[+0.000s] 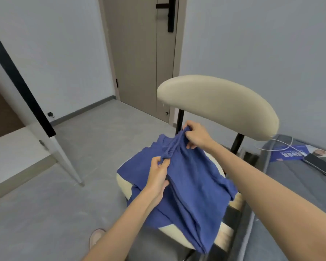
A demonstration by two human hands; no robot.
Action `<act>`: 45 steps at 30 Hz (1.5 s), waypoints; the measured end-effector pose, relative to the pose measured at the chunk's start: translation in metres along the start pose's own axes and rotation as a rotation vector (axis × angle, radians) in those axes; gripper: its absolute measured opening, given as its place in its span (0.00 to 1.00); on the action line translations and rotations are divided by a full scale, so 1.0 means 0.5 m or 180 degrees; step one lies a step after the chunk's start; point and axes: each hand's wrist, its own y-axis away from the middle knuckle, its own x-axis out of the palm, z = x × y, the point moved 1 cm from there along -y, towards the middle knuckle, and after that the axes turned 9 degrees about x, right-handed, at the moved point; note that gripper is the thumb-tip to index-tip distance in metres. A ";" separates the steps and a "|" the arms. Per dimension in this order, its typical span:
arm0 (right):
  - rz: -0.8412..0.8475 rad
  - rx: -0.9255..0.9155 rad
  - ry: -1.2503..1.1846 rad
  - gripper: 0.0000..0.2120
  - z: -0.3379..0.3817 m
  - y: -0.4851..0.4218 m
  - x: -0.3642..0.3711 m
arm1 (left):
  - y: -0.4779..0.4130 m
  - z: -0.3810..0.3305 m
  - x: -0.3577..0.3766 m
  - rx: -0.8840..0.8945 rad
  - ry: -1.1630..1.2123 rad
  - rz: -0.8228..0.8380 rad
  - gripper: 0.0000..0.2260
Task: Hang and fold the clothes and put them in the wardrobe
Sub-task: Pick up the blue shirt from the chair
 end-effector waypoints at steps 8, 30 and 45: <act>0.0402 -0.0090 0.0298 0.10 0.061 -0.176 0.252 | -0.153 -0.002 -0.200 -0.0148 0.0052 -0.0704 0.06; 0.0447 0.0013 0.0151 0.19 -0.105 -0.138 0.279 | -0.140 0.073 -0.199 0.1159 -0.2611 0.0526 0.27; -0.0316 0.1337 0.0224 0.20 -0.383 0.047 0.083 | 0.042 0.256 -0.019 0.1174 -0.5419 0.1746 0.48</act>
